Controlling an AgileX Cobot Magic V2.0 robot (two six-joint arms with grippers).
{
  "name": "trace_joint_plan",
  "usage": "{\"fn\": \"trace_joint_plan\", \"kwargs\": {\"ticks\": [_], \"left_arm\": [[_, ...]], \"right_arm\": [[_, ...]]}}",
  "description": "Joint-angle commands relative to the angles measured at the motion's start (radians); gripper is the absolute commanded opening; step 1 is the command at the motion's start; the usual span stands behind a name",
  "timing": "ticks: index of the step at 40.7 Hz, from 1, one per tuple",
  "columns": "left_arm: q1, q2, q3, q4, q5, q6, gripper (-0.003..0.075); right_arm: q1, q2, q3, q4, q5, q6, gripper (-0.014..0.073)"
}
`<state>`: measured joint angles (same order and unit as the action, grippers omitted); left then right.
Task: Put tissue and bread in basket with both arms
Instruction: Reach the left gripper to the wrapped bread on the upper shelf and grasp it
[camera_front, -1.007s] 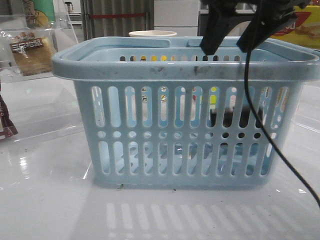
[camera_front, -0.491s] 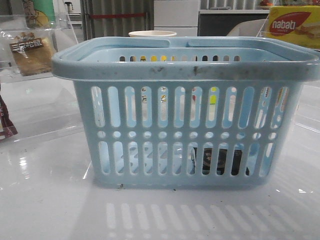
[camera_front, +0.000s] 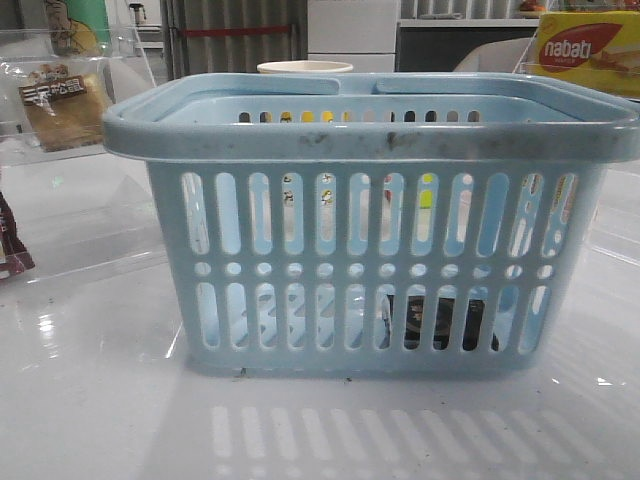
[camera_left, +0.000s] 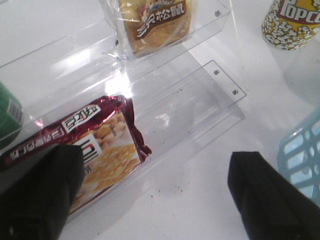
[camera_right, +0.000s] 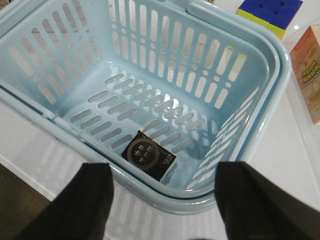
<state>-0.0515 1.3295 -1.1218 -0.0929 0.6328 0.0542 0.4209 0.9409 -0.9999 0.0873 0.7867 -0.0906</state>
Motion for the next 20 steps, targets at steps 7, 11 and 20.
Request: {"fn": "trace_joint_plan", "kwargs": {"ticks": [7, 11, 20], "left_arm": [[0.061, 0.234, -0.292, -0.217, 0.057, 0.122, 0.0637], [0.089, 0.326, -0.385, -0.292, 0.055, 0.146, 0.0637], [0.112, 0.453, -0.505, -0.345, 0.029, 0.146, 0.0637]], "right_arm": [[-0.001, -0.015, -0.025, -0.008, -0.063, -0.013, 0.0542], [-0.001, -0.015, -0.025, -0.008, -0.063, -0.013, 0.0542], [-0.001, -0.015, -0.025, -0.008, -0.063, -0.013, 0.0542]]}}
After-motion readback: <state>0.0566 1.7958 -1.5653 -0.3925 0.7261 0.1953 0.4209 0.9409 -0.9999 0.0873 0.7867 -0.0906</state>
